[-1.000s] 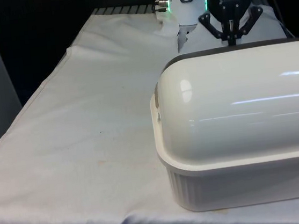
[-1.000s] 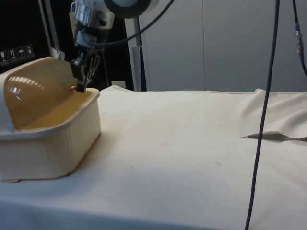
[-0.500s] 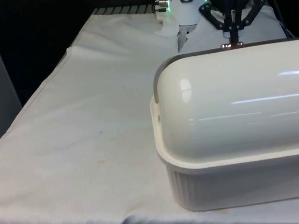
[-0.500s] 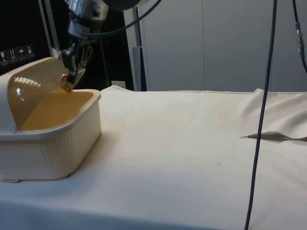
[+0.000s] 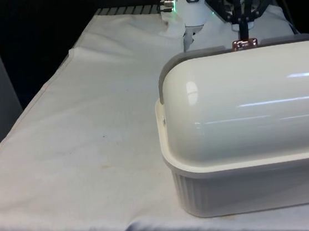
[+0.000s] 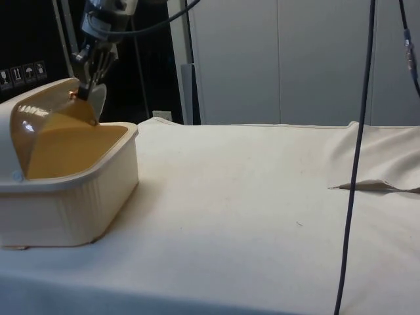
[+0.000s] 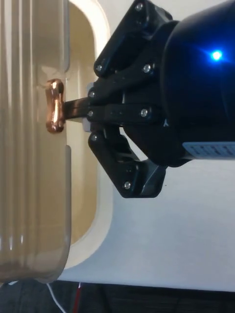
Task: Open the lid, then close it.
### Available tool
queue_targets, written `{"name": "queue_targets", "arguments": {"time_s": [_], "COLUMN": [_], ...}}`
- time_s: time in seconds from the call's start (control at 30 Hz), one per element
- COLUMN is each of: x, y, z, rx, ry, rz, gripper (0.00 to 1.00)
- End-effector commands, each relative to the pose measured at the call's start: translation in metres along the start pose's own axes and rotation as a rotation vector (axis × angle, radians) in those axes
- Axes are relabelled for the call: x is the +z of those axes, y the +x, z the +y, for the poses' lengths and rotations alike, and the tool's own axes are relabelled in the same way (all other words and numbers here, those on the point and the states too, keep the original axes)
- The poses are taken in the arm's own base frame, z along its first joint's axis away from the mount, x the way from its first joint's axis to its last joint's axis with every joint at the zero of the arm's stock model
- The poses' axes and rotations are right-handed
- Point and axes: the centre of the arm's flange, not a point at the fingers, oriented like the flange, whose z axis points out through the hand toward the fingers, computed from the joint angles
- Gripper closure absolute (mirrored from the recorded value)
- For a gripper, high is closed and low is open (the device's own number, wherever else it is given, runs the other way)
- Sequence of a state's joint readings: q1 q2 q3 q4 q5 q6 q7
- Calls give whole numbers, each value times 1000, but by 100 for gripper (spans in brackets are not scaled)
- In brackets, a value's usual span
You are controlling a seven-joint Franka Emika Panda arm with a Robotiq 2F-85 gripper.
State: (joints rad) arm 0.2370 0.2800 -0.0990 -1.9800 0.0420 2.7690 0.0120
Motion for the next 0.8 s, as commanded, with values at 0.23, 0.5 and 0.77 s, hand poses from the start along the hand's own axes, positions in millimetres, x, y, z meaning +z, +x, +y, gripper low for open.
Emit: {"name": "queue_targets", "arguments": {"time_s": [0.23, 0.5, 0.77], "x": [3, 4, -8], "y": [16, 31, 43], "z": [0, -1, 0], "rx": [5, 7, 13], "ry": [-4, -5, -7], "rz": [34, 65, 76], "gripper": [100, 100, 100]}}
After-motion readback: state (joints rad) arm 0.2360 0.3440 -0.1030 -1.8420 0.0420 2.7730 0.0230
